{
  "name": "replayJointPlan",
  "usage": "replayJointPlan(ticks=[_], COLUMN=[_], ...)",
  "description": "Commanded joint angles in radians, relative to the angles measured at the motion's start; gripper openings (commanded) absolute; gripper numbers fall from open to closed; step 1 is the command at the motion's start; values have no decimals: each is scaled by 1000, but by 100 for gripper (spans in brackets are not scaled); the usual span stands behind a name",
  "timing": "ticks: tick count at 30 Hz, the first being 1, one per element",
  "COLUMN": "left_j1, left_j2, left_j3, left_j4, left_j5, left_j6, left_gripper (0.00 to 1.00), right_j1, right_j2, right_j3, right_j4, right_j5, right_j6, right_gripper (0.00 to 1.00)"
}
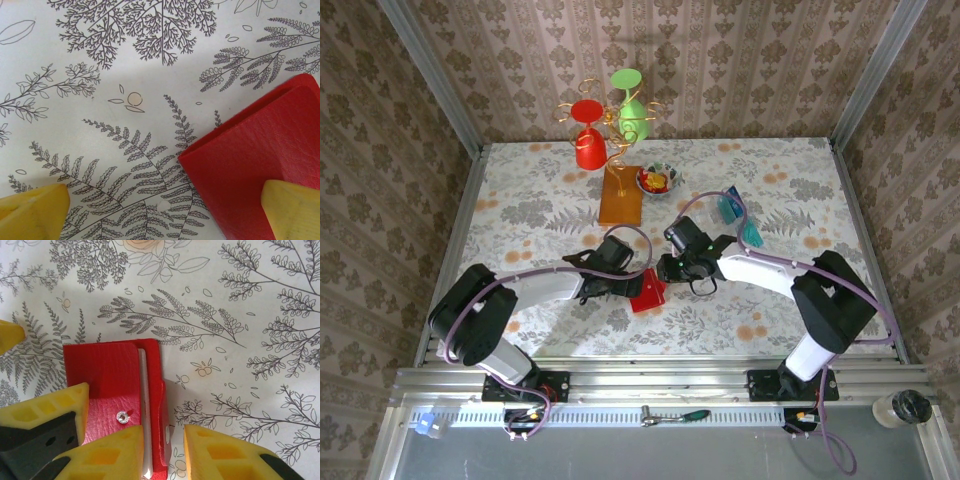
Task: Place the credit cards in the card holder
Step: Close the card holder at the center of the table, then close the button on the card holder.
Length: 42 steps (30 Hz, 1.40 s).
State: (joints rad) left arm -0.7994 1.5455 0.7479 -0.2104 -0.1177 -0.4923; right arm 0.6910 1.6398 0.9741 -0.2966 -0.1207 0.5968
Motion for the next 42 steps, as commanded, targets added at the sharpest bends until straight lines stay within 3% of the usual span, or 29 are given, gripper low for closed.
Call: replayJointPlan(ticks=[1,27,30,42], left_j1=[-13,-16,-19,-34], left_j2=[22,13,5,-6], left_j3=[-9,-19,-24,-35], left_j4=[-33,-18,-10,4], left_j5=[-22,-20,-15,-13], left_j6=[20,18,18,15], left_gripper=[100,100,100,100], right_j1=[0,-1,-2,-3], right_j2=[15,28,24,47], right_j3=[29,-1,-9,-31], right_j4=[-32,-10,8,145], right_j5=[-16,-32,-53,-187], right_j6=[-22,-13,-3,85], right_gripper=[24,6,0,0])
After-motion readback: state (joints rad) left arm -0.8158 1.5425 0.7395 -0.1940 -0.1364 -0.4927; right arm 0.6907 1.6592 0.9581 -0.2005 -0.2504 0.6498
